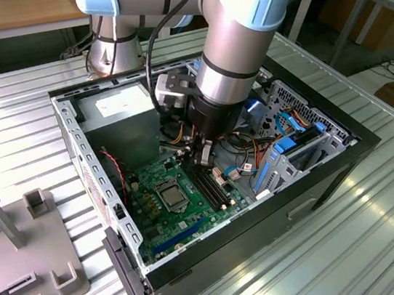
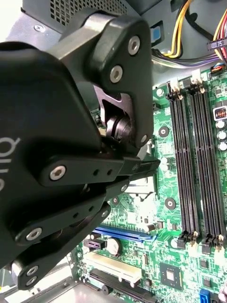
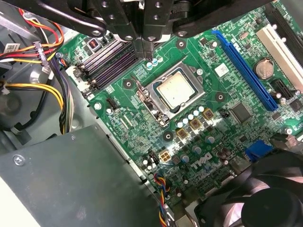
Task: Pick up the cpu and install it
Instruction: 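Install the first cpu locking lever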
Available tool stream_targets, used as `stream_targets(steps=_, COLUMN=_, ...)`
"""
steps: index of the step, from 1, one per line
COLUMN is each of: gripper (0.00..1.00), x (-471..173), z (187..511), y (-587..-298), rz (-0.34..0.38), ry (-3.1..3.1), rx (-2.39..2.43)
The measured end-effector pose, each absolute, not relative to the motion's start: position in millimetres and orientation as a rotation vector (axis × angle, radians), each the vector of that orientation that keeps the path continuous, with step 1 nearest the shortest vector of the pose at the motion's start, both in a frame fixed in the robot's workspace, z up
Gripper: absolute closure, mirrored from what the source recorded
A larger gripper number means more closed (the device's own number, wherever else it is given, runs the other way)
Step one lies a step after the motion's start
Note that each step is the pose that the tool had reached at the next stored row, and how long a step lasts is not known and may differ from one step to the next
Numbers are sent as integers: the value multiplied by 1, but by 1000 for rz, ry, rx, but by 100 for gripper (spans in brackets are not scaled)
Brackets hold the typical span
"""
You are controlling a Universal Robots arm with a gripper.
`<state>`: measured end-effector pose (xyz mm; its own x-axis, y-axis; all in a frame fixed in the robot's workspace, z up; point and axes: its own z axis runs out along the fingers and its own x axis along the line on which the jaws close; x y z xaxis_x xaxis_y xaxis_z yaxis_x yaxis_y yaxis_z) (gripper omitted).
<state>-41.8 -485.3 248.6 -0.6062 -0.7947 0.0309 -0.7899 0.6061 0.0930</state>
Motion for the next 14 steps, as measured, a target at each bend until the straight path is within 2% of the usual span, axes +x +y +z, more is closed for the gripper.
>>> stream_targets(steps=14, gripper=89, x=-42, z=248, y=-483, rz=-107, ry=-2752, rx=1361)
